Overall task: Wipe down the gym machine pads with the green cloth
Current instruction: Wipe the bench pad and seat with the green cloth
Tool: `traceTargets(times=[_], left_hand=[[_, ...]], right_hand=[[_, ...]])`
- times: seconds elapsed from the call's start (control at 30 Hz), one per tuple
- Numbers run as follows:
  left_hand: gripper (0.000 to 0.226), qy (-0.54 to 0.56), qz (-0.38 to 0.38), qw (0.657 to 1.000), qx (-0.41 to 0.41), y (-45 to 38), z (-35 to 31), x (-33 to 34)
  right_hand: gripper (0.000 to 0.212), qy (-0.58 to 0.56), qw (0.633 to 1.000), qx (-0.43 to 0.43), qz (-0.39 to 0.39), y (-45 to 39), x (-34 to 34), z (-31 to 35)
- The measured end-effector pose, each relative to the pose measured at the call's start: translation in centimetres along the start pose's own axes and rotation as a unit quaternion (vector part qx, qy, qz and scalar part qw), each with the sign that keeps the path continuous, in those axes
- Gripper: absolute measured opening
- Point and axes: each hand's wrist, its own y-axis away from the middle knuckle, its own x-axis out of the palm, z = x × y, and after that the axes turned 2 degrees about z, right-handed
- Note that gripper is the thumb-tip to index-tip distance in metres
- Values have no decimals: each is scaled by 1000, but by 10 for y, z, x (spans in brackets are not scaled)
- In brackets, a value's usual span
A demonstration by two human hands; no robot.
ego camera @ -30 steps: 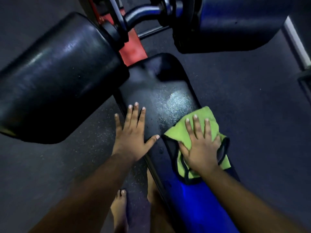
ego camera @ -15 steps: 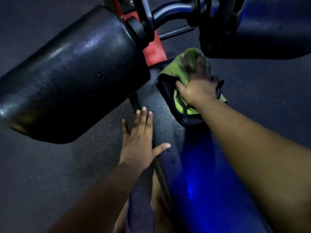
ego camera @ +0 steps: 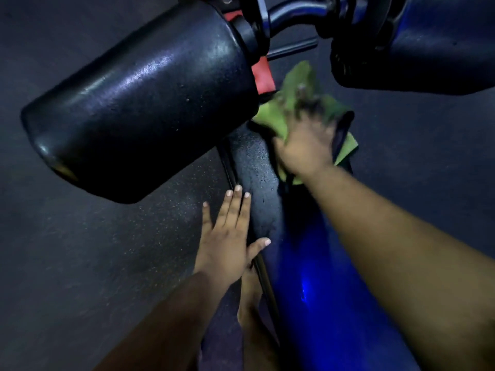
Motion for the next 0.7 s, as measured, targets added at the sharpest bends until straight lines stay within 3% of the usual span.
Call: traceTargets(times=[0.1,0.2,0.33,0.5,0.7], left_hand=[[93,25,3,999,-20,6,-6,7],[88,44,6,999,-26,14,-15,14],[95,64,18,997,-44,17,-13,5],[113,51,54,996,-39,24,-5,-11],[139,41,61,997,-40,5,7,-13]], right_hand=[[79,51,983,-178,16,26,12,46],[75,64,969,-236,34,-4,1,36],[68,14,978,-206,-13,31,11,19],[81,45,985,-157,49,157,33,-39],[74,6,998,-68,2,35,25,50]])
